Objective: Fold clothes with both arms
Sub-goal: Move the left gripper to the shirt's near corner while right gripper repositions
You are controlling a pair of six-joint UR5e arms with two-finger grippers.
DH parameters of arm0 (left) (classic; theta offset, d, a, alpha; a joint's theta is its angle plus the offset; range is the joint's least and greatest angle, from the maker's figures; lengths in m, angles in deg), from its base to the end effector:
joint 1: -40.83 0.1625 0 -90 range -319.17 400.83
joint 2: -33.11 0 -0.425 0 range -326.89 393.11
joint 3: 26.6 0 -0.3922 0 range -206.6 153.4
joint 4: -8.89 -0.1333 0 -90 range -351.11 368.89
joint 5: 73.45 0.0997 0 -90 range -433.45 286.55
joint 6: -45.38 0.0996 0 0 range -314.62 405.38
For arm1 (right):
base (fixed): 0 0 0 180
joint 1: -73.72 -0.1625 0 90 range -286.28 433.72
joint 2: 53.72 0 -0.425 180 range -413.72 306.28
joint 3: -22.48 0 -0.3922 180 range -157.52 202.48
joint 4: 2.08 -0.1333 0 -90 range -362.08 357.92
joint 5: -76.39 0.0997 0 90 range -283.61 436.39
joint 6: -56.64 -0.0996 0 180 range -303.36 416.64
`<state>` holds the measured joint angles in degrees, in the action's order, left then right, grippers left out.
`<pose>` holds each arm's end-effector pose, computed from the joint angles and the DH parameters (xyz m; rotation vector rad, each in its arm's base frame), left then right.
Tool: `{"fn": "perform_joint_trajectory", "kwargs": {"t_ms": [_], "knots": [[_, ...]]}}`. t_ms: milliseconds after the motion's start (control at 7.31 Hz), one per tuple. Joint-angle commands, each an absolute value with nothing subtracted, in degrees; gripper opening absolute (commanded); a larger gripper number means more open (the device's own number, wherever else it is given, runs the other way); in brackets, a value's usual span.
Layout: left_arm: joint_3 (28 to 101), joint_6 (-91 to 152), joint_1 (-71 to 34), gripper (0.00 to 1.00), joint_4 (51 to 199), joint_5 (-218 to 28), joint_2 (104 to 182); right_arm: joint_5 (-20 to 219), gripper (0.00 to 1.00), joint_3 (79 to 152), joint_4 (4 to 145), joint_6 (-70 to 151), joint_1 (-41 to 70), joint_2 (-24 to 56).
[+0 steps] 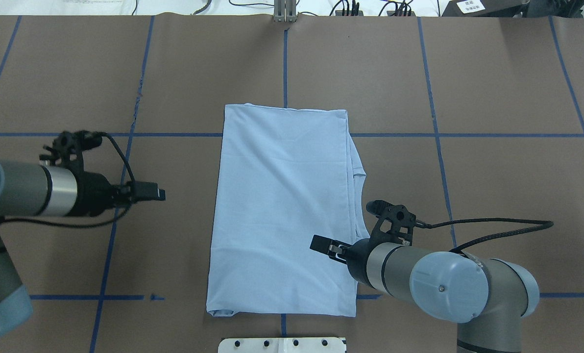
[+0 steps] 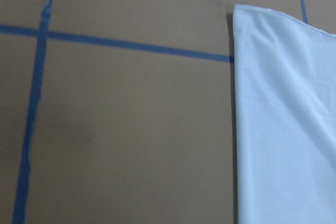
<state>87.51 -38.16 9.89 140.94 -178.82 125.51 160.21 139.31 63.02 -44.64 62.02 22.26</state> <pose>0.3693 -0.3460 0.3544 0.1584 1.2029 -0.2132 -0.4906 -0.2487 0.2681 0.1008 -1.1555 0.4174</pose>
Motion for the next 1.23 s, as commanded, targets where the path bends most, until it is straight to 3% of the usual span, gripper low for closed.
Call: {"fn": "perform_joint_trajectory", "kwargs": {"t_ms": [0,274,548,1095], "knots": [[89.94,-55.72,25.74,0.98,140.82,-162.11,124.87,159.19,1.00,138.85,60.23,-45.14,62.03,23.36],[89.33,-63.13,31.75,0.73,139.07,-157.85,126.70,158.83,1.00,138.85,60.49,-45.14,62.03,23.19],[88.28,-64.30,33.44,0.72,131.71,-157.47,131.97,158.74,1.00,138.50,60.49,-45.14,62.03,23.19],[85.72,-67.12,36.35,0.71,131.50,-158.09,132.96,158.57,1.00,138.50,60.49,-45.23,62.12,23.10]]}}
